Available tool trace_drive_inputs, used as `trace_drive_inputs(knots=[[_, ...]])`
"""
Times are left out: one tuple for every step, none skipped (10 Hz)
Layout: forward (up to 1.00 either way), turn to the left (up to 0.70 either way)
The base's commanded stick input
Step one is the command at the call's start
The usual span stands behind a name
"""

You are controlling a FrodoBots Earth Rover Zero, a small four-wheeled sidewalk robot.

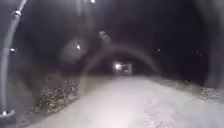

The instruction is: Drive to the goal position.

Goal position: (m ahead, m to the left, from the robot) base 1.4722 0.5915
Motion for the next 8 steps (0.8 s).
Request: trace_drive_inputs(knots=[[0.00, -0.70], [0.00, -0.70], [0.00, -0.70], [0.00, -0.70], [0.00, -0.70], [0.00, -0.70], [0.00, -0.70], [0.00, -0.70]])
